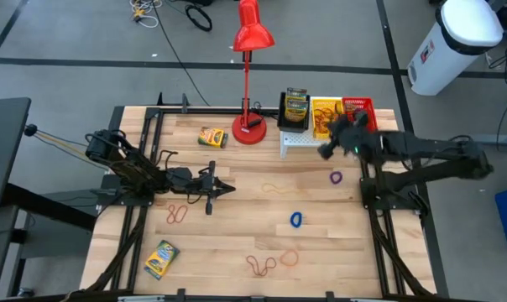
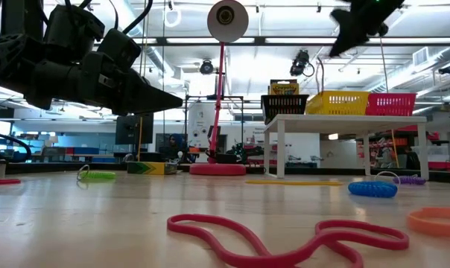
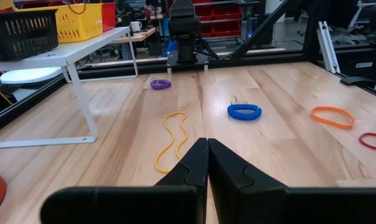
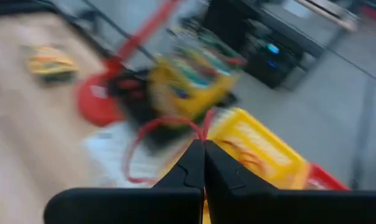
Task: Pick & Place Office Desk Supplies
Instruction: Put the top right red rubber band into the yellow bin, then put the right red rubber band into the yellow bin
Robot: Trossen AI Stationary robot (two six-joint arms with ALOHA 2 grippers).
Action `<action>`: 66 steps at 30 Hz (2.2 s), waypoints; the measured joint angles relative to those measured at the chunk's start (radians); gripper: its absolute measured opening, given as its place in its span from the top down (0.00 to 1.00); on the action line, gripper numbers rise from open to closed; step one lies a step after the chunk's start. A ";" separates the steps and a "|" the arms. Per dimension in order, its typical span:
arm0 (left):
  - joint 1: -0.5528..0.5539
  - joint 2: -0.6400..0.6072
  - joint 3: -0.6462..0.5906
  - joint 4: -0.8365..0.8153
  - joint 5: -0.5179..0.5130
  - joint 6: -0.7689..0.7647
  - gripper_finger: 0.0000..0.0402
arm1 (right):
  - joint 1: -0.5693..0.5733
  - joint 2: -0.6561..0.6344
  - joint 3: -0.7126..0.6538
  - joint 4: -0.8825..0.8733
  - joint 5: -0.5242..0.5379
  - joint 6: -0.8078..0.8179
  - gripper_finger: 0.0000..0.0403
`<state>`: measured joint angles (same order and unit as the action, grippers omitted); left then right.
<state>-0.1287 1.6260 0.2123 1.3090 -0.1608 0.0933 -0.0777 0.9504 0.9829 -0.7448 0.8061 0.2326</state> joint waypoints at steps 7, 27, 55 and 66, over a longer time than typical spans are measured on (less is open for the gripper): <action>0.000 0.000 0.000 -0.003 0.000 0.000 0.97 | -0.409 0.026 0.000 0.017 -0.253 -0.102 1.00; 0.000 0.000 0.000 -0.007 0.001 0.000 0.97 | -0.518 0.099 0.000 -0.004 -0.310 -0.083 0.55; 0.000 0.000 0.000 -0.014 -0.003 0.000 0.97 | -0.516 0.114 0.000 -0.055 -0.470 -0.057 0.56; -0.009 -0.001 0.016 -0.092 0.031 -0.028 0.97 | -0.122 0.017 0.016 -0.075 -0.449 0.026 0.65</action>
<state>-0.1375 1.6253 0.2285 1.2170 -0.1299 0.0654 -0.1999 0.9673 0.9986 -0.8202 0.3566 0.2590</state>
